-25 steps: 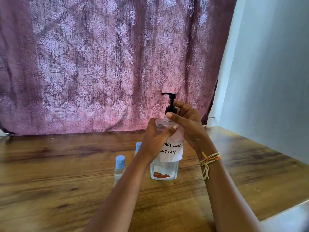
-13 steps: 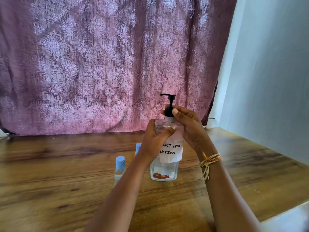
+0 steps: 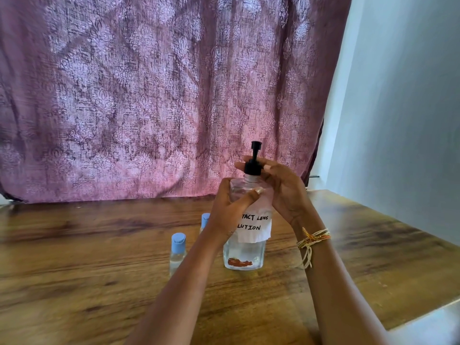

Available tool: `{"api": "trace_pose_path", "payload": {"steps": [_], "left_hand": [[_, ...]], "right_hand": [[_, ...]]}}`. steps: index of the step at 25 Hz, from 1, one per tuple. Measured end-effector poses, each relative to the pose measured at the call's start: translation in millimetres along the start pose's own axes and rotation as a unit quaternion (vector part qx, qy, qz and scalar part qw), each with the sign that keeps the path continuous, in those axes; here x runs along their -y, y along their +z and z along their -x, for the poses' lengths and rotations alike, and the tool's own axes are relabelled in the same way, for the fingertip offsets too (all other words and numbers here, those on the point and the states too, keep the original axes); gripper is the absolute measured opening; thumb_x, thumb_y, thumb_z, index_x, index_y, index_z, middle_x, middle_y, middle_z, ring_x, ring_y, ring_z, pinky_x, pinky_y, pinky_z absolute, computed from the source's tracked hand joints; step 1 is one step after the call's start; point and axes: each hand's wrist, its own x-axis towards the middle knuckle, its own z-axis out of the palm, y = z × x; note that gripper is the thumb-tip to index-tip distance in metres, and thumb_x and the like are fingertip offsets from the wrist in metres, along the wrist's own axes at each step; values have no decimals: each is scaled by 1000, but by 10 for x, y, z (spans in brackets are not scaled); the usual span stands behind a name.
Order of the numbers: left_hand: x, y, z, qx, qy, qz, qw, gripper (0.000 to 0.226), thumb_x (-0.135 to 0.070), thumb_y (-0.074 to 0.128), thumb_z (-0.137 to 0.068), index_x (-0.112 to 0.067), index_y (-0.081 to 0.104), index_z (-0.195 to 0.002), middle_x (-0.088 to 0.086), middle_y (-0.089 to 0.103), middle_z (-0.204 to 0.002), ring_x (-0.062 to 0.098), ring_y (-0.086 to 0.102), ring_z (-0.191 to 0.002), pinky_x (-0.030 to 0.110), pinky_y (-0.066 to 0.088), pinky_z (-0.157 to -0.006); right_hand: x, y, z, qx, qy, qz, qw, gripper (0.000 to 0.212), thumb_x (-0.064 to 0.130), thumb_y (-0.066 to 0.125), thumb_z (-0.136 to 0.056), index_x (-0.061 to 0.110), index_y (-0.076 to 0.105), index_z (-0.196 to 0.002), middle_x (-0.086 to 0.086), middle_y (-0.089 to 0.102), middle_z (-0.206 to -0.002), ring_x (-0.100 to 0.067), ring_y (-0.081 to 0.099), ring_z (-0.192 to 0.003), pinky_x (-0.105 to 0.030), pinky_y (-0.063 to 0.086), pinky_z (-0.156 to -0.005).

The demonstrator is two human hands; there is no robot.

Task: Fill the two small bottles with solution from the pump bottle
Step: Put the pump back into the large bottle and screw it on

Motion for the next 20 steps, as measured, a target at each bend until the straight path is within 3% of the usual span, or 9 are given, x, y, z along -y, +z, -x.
{"api": "trace_pose_path", "payload": {"steps": [3, 5, 9, 12, 14, 16, 18, 20], "left_hand": [[6, -2, -8, 2, 4, 11, 1000, 35, -23, 73, -83, -11, 55, -110, 21, 70, -108, 35, 70, -94, 50, 58, -82], [0, 3, -8, 9, 9, 13, 1000, 30, -16, 70, -87, -8, 53, -110, 21, 70, -104, 29, 71, -86, 42, 60, -73], [-26, 16, 4, 16, 14, 15, 1000, 22, -13, 68, -87, -14, 54, -103, 7, 70, -91, 14, 71, -74, 25, 57, -61], [-24, 5, 6, 13, 23, 14, 1000, 20, -14, 68, -87, -16, 54, -102, 10, 69, -93, 22, 71, -80, 36, 59, -68], [-20, 12, 6, 7, 20, 17, 1000, 20, -15, 69, -86, -17, 54, -100, 14, 68, -95, 29, 69, -84, 44, 57, -74], [-10, 14, -2, 4, 10, 25, 1000, 21, -14, 69, -86, -15, 53, -99, 16, 68, -97, 32, 68, -87, 48, 56, -78], [-1, 11, -11, 4, 12, 27, 1000, 23, -13, 69, -86, -12, 54, -103, 18, 69, -101, 34, 69, -90, 49, 56, -80], [-1, 9, -17, 8, 21, 29, 999, 26, -13, 69, -86, -8, 55, -107, 18, 70, -102, 32, 69, -90, 47, 57, -79]], "right_hand": [[13, 16, -5, -10, -12, 14, 1000, 23, 7, 54, -89, 2, 69, -106, -15, 74, -103, -27, 70, -97, -37, 59, -83], [16, 18, -10, -33, -24, 37, 998, 22, 5, 65, -78, 5, 69, -100, -8, 76, -93, -19, 72, -89, -29, 59, -75], [-1, 65, -18, -65, -27, 77, 995, 31, 4, 74, -65, 10, 63, -93, 1, 74, -79, -11, 70, -73, -23, 57, -66], [10, 73, -10, -36, -10, 38, 999, 22, 12, 62, -85, 5, 64, -106, -8, 74, -99, -19, 70, -89, -34, 59, -79], [4, 19, 0, -28, 1, 20, 999, 32, 16, 46, -93, -1, 64, -113, -20, 69, -114, -31, 67, -104, -46, 54, -91], [-11, -9, -7, -34, 8, 26, 999, 37, 15, 42, -94, -7, 61, -116, -25, 67, -116, -38, 64, -107, -50, 51, -94], [-10, 0, -6, -34, -2, 33, 999, 31, 12, 52, -93, -8, 63, -113, -22, 71, -108, -34, 68, -100, -44, 55, -89], [20, 13, -5, -38, -7, 23, 999, 25, 12, 73, -76, 2, 72, -99, -14, 75, -96, -25, 71, -90, -35, 60, -81]]}}
